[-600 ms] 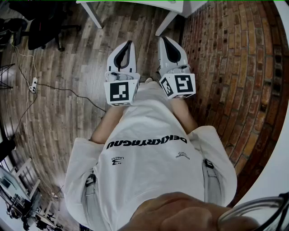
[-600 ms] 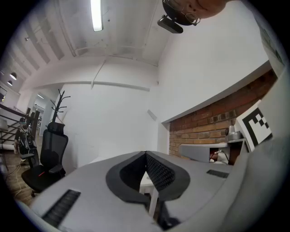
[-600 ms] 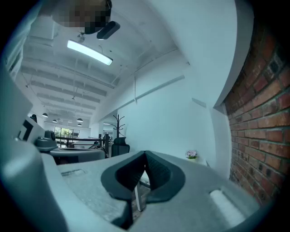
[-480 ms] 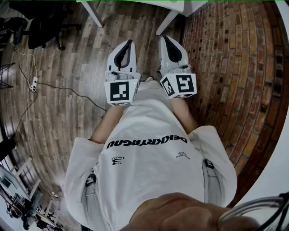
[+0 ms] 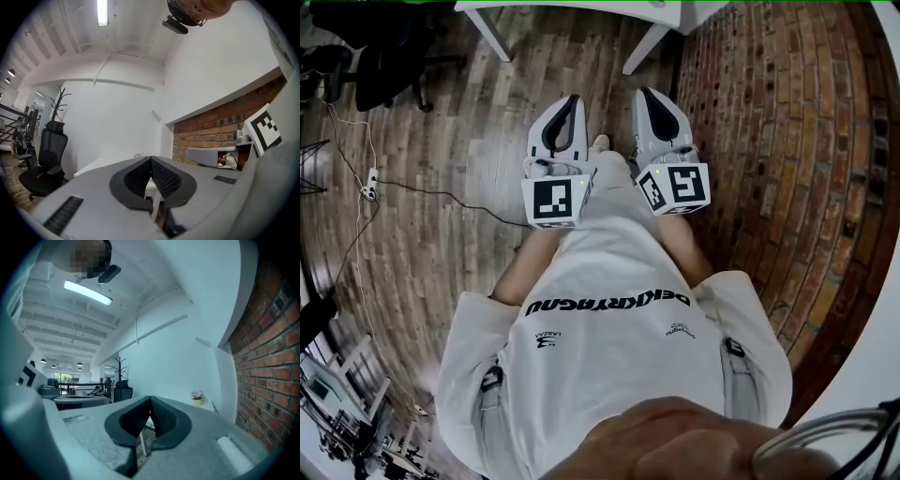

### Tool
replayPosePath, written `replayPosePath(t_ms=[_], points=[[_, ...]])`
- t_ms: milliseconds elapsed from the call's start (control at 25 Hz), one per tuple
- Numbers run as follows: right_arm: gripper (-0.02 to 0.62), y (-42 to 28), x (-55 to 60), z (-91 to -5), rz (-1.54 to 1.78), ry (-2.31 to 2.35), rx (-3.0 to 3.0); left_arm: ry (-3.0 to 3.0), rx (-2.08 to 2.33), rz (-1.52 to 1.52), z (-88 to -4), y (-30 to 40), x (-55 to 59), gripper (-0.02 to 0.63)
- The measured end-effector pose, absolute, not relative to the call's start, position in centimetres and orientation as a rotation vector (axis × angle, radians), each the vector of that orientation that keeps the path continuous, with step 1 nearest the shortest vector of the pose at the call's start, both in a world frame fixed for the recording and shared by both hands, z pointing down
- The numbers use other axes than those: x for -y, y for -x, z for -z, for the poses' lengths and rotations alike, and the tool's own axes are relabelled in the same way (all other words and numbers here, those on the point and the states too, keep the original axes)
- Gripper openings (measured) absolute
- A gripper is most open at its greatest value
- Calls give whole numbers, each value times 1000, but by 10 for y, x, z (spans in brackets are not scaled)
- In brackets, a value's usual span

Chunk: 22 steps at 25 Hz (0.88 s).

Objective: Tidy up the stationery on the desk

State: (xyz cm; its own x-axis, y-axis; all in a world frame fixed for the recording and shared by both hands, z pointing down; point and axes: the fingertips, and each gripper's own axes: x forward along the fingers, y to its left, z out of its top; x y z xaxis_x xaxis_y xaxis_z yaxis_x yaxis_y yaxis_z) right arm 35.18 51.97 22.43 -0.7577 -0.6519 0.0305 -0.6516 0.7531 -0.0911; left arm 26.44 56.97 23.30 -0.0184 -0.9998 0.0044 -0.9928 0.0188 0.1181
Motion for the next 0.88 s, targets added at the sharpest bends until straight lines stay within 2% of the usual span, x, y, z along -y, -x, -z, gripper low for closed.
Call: replayPosePath(t_ms=[360,880], points=[[0,-318,-474,-233,131,1087,-2922,-2114,2174,99,-245,-227,-516,-2],[1,-218,-299,-249,190,1111,-2904,-2118,2166,67,-258,-126,-344,-2]])
